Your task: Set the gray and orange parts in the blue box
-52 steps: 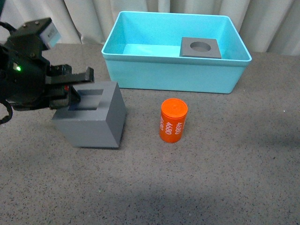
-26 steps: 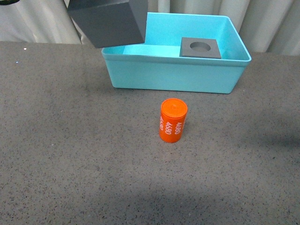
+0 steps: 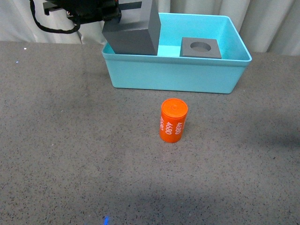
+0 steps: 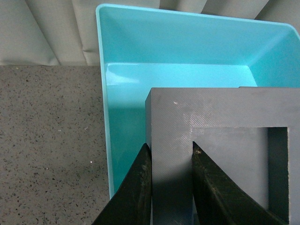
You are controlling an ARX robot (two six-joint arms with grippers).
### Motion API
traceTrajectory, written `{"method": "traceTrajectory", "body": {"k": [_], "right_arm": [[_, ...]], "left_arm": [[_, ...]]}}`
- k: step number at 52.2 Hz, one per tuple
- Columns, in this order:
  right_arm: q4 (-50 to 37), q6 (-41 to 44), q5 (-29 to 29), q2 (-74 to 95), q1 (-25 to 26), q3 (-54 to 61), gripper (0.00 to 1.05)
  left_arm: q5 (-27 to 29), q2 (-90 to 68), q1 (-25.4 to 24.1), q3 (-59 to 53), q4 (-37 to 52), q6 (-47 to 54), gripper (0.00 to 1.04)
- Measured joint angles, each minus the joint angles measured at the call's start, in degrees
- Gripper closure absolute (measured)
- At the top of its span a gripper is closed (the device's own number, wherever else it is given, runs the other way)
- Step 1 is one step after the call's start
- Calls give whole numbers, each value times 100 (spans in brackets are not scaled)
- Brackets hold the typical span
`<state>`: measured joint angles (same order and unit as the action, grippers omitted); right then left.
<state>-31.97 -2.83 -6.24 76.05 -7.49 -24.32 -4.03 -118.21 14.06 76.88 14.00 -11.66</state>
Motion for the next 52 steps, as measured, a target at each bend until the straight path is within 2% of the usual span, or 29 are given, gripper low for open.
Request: {"method": "traceTrajectory", "body": {"k": [25, 33, 41, 48, 50, 52], "right_arm": [[0, 2, 0, 0, 0, 0, 10], [0, 0, 0, 0, 0, 0, 10], [0, 0, 0, 0, 0, 0, 10], [0, 0, 0, 0, 0, 0, 10], [0, 0, 0, 0, 0, 0, 10], [0, 2, 0, 0, 0, 0, 10]], "left_arm": [[74, -304, 2, 144, 151, -24, 87], [105, -293, 9, 142, 205, -66, 56], [146, -140, 37, 9, 271, -114, 35], [280, 352, 70, -437, 579, -267, 11], [358, 549, 76, -610, 669, -289, 6], [549, 859, 85, -894, 872, -289, 7]]}}
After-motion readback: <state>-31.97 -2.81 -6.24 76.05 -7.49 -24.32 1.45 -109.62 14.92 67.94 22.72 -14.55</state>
